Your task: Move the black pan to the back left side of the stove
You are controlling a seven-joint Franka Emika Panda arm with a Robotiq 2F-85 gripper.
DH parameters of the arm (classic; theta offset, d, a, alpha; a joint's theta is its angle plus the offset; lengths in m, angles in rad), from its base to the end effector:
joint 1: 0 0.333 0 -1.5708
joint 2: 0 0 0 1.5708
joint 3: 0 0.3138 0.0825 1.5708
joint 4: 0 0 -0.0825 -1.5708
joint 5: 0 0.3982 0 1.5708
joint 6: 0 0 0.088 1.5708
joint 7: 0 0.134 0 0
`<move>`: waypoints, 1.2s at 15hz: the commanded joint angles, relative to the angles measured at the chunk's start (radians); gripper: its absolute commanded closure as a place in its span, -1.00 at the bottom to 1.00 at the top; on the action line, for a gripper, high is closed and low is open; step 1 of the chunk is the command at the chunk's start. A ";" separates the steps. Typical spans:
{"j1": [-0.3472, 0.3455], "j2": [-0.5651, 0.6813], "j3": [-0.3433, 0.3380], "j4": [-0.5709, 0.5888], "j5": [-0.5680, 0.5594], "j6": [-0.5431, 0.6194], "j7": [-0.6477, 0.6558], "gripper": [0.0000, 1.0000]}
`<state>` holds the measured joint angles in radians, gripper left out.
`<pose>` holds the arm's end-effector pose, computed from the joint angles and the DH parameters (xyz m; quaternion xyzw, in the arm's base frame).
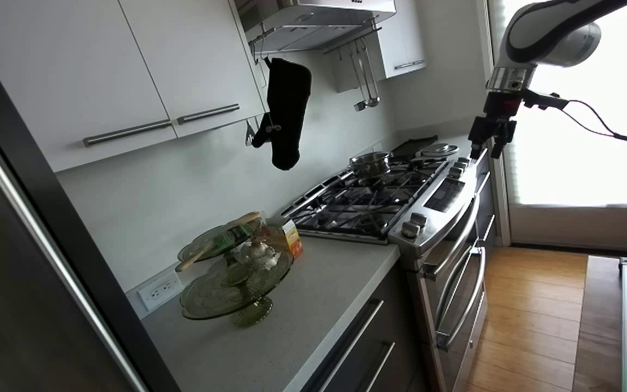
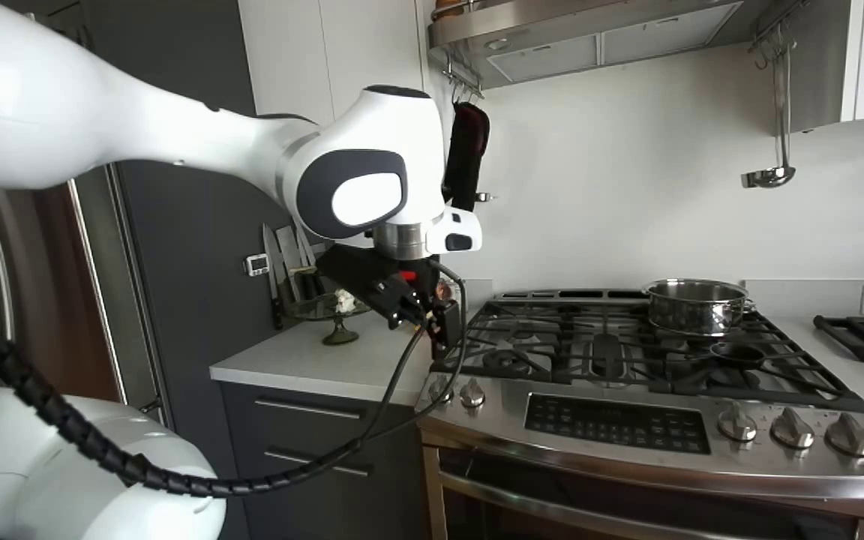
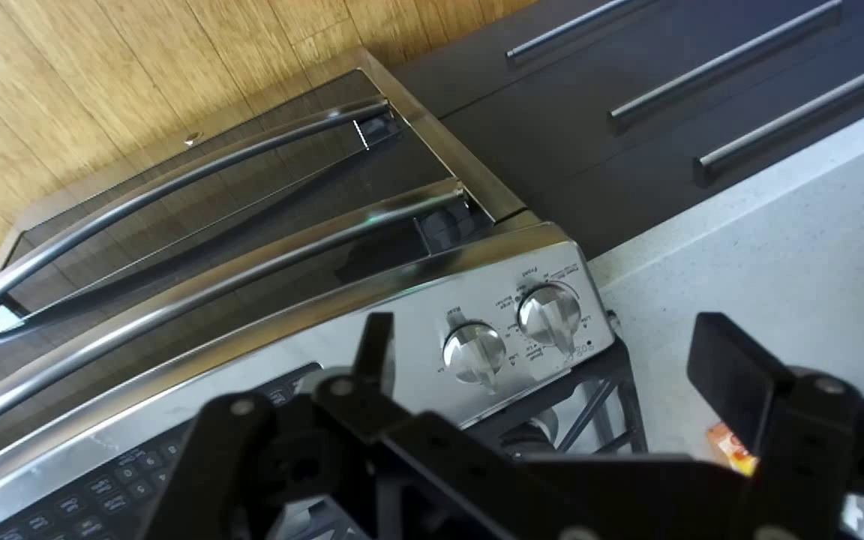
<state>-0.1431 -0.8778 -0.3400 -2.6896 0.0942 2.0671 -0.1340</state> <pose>0.3086 -0.1469 0.4625 -0.9683 0.1448 -0.1485 0.1393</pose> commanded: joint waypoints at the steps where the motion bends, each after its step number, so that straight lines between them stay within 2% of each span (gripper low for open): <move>1: 0.069 0.247 -0.120 0.155 0.078 0.026 -0.004 -1.00; 5: 0.193 0.469 -0.273 0.334 0.228 0.033 -0.024 -1.00; 8: 0.279 0.642 -0.380 0.482 0.400 0.030 -0.070 -1.00; 12: 0.313 0.883 -0.455 0.660 0.591 0.112 -0.084 -1.00; 14: 0.295 1.003 -0.457 0.744 0.630 0.181 -0.065 -1.00; 15: 0.154 1.060 -0.323 0.784 0.642 0.200 -0.049 -1.00; 18: 0.027 1.202 -0.200 0.919 0.594 0.310 0.033 -1.00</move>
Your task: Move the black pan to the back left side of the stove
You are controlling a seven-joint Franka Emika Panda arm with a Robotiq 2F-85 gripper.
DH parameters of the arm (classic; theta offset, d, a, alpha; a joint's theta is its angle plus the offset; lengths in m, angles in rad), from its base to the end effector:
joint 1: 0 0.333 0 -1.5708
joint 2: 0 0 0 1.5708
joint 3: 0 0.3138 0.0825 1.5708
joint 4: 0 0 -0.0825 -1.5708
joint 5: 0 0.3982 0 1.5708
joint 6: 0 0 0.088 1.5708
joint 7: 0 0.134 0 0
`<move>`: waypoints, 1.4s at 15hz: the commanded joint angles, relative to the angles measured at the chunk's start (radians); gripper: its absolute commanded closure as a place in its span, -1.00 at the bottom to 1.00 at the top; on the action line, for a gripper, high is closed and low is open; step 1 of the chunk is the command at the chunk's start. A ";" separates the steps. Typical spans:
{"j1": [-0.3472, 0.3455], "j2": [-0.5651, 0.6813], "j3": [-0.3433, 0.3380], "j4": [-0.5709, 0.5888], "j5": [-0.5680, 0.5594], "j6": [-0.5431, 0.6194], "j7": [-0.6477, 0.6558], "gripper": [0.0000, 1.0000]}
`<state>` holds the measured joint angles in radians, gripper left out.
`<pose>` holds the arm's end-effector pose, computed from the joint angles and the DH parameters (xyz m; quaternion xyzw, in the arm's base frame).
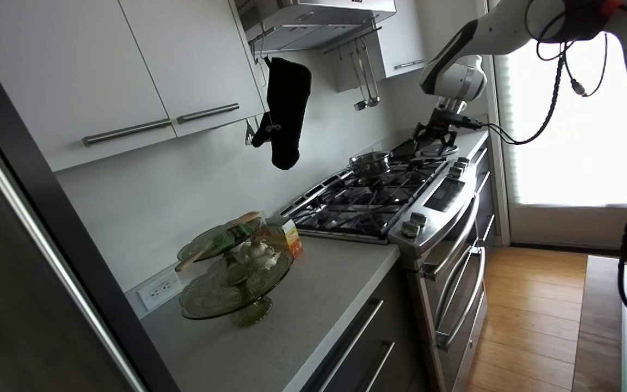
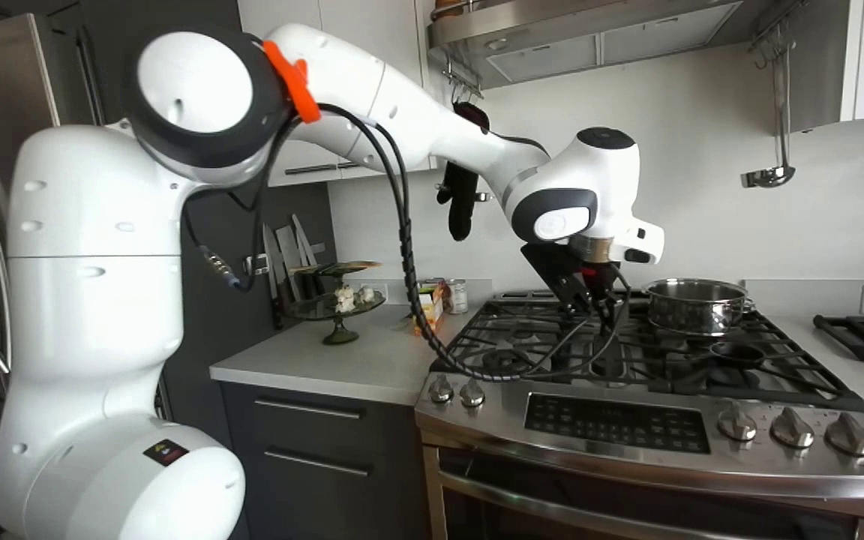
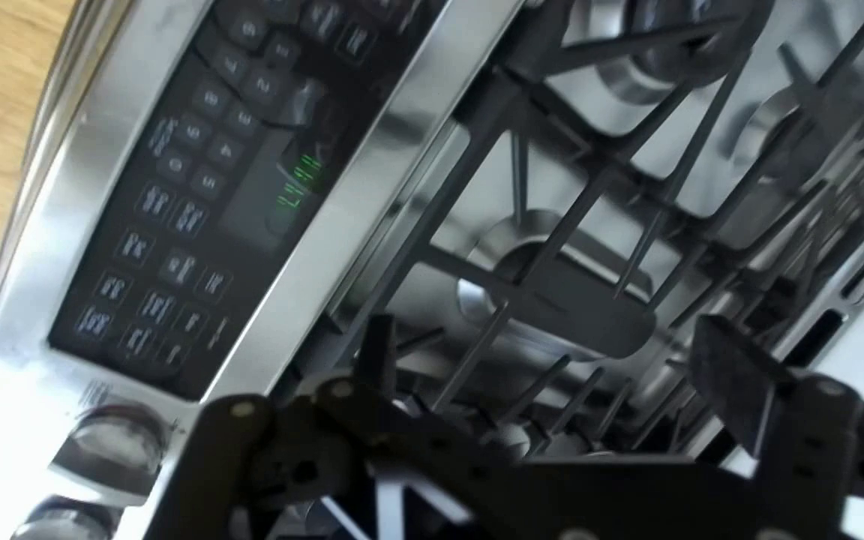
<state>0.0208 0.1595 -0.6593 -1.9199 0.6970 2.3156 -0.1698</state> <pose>0.5346 -0.3495 0.4243 -0.8754 0.4006 -0.2162 0.1627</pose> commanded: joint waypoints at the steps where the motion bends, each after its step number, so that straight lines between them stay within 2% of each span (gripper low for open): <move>1: -0.176 0.205 0.160 0.189 -0.037 0.102 0.102 -1.00; 2: -0.209 0.230 0.198 0.213 -0.065 0.157 0.124 -1.00; 3: -0.233 0.132 0.243 0.122 -0.077 0.131 0.095 -1.00; 4: -0.253 0.168 0.264 0.155 -0.090 0.160 0.115 -1.00; 9: -0.275 0.213 0.281 0.207 -0.104 0.173 0.136 -1.00; 13: -0.267 0.301 0.298 0.270 -0.292 0.343 0.297 -1.00; 16: -0.225 0.381 0.256 0.330 -0.471 0.408 0.472 -1.00; 19: -0.199 0.473 0.211 0.425 -0.597 0.373 0.630 -1.00; 21: -0.196 0.530 0.191 0.486 -0.637 0.358 0.699 -1.00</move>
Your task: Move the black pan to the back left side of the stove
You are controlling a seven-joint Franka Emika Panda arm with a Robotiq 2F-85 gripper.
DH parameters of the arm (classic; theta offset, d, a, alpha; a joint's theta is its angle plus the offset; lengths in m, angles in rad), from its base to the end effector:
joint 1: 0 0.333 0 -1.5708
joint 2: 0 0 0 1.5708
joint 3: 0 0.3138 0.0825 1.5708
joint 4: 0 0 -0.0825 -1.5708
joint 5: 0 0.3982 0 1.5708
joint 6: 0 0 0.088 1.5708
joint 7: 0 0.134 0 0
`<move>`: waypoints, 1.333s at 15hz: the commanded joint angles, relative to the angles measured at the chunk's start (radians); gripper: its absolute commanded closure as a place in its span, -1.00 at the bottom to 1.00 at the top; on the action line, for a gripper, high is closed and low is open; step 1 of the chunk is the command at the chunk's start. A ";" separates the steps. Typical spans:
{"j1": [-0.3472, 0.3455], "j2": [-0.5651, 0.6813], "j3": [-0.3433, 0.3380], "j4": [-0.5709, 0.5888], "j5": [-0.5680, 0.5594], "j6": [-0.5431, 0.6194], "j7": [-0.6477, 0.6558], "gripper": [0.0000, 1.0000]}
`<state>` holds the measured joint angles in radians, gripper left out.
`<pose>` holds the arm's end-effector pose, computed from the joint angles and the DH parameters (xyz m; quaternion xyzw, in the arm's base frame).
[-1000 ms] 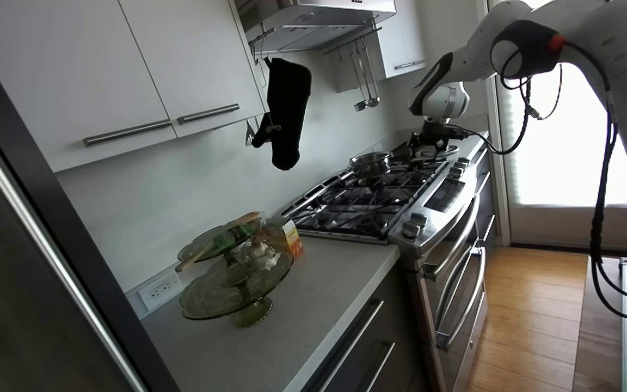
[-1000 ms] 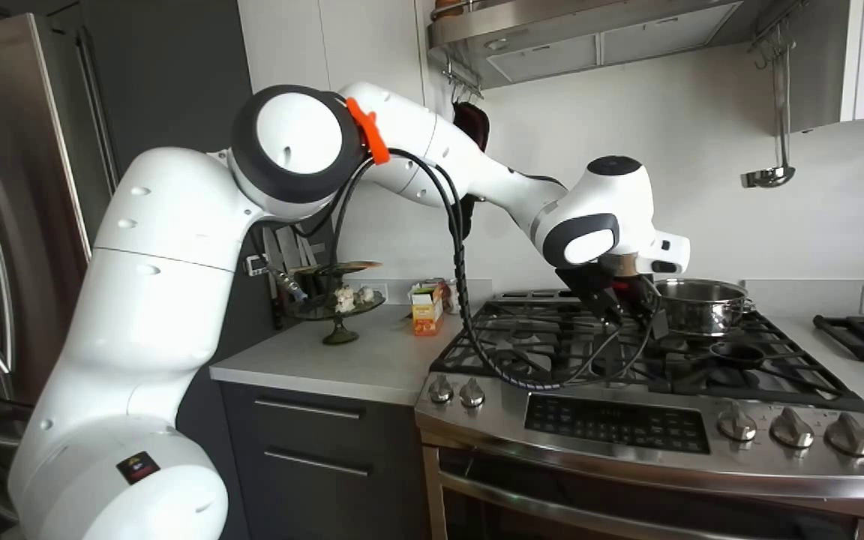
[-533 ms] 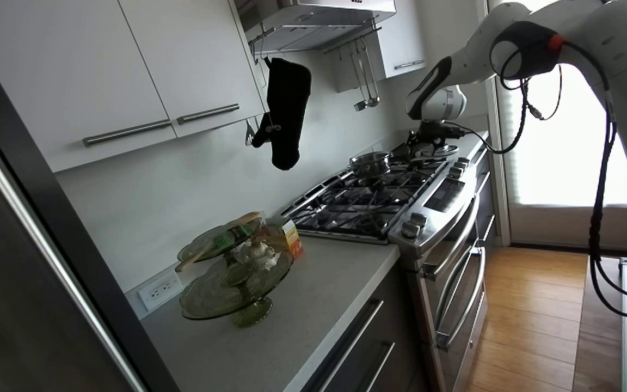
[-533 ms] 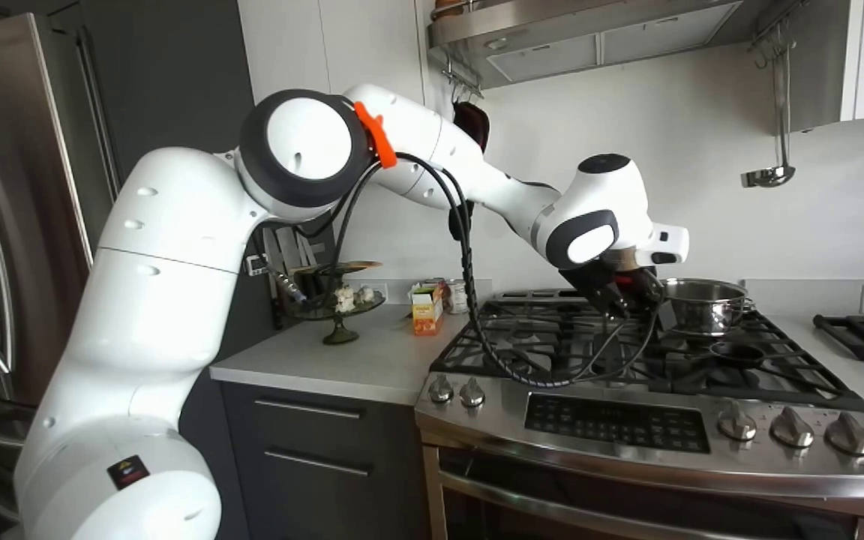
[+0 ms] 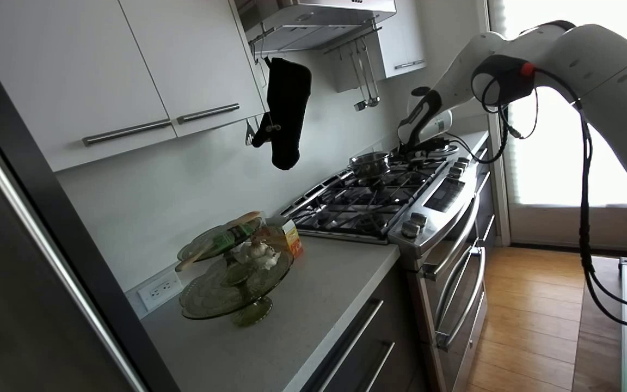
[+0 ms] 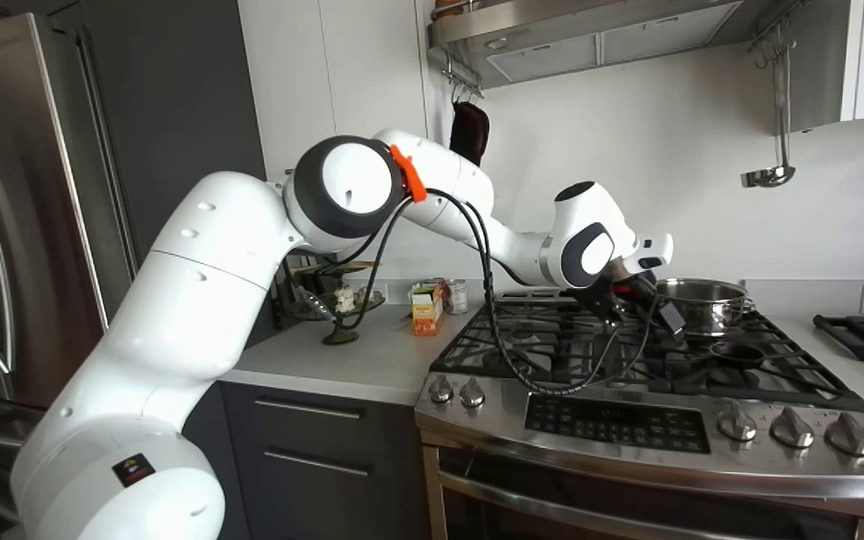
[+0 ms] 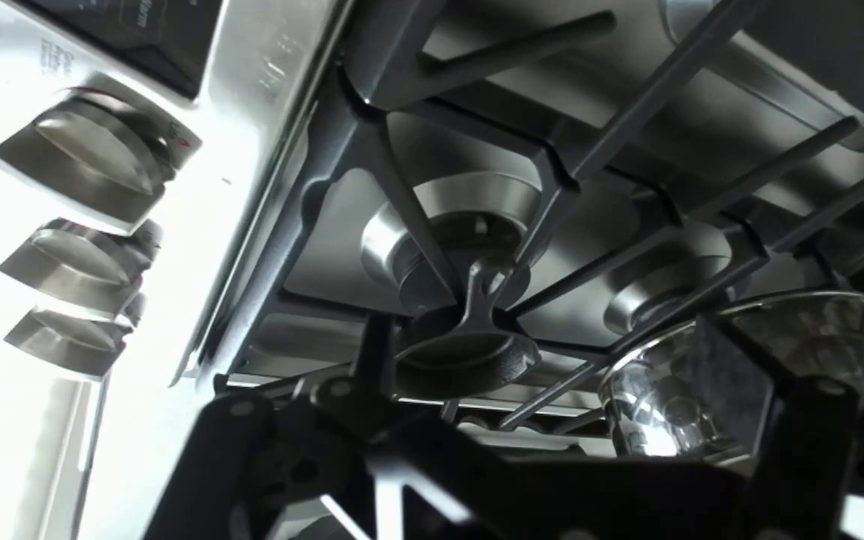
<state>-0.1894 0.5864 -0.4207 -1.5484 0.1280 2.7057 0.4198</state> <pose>0.6597 -0.3940 0.3716 0.8357 -0.4525 0.2994 0.0844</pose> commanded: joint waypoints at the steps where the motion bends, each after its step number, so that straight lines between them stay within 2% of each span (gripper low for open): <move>1: 0.008 0.125 -0.048 0.142 -0.074 -0.046 0.126 -1.00; 13: -0.039 0.340 -0.070 0.415 -0.110 -0.149 0.261 -1.00; 20: -0.028 0.442 -0.143 0.530 -0.100 -0.182 0.327 -1.00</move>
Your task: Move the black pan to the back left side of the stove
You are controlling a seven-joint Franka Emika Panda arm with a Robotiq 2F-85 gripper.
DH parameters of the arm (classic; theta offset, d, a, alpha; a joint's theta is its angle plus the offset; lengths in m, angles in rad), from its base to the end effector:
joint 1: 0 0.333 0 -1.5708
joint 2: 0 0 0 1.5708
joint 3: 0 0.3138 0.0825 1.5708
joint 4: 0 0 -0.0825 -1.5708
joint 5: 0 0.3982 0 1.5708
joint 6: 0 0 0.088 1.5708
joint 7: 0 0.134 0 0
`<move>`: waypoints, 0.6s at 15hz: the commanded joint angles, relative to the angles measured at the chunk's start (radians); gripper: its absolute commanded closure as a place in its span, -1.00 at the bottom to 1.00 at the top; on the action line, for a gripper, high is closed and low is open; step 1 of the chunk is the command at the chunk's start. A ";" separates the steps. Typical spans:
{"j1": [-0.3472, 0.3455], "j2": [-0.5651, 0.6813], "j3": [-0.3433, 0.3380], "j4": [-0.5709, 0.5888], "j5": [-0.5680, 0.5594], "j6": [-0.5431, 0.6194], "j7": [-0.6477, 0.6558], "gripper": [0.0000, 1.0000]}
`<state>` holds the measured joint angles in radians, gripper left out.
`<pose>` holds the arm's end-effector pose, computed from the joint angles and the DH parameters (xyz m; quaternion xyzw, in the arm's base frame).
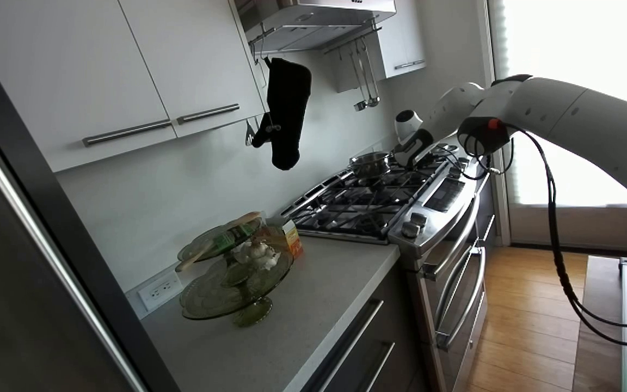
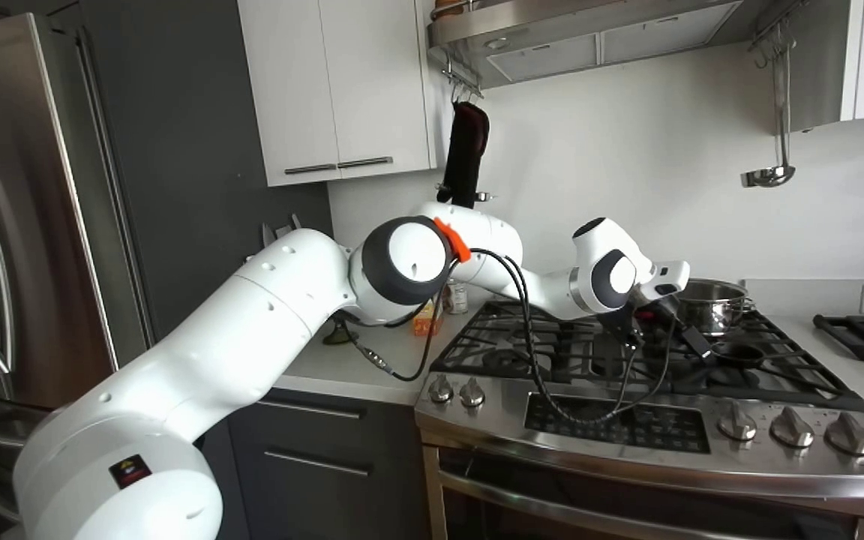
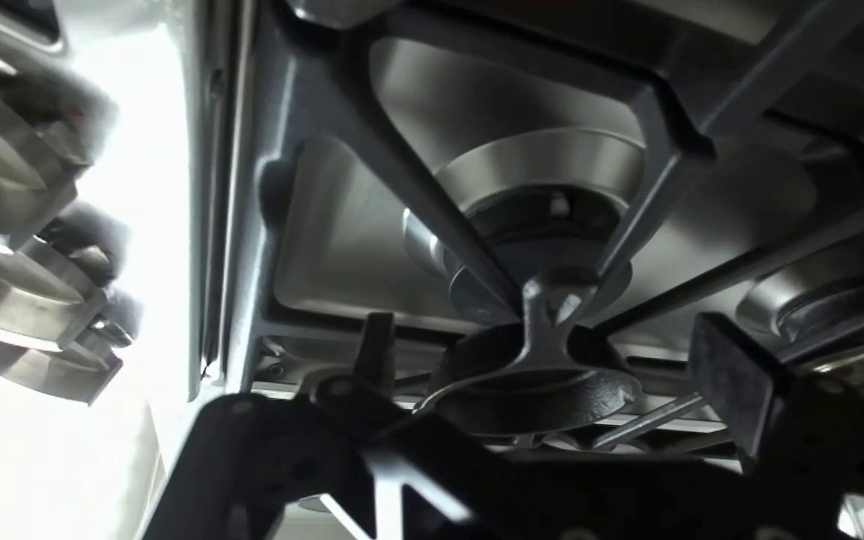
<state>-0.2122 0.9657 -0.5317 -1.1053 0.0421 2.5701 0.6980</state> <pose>0.7168 -0.4366 0.3113 0.7944 -0.5060 0.2921 0.1660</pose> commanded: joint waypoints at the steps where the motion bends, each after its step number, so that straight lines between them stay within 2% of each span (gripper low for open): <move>1: -0.007 0.077 -0.037 0.104 -0.011 -0.055 0.057 -1.00; 6: -0.013 0.130 -0.059 0.178 -0.007 -0.091 0.093 -1.00; 9: -0.015 0.161 -0.076 0.216 -0.007 -0.087 0.121 -0.79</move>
<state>-0.2133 1.0677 -0.5846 -0.9718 0.0421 2.5083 0.7726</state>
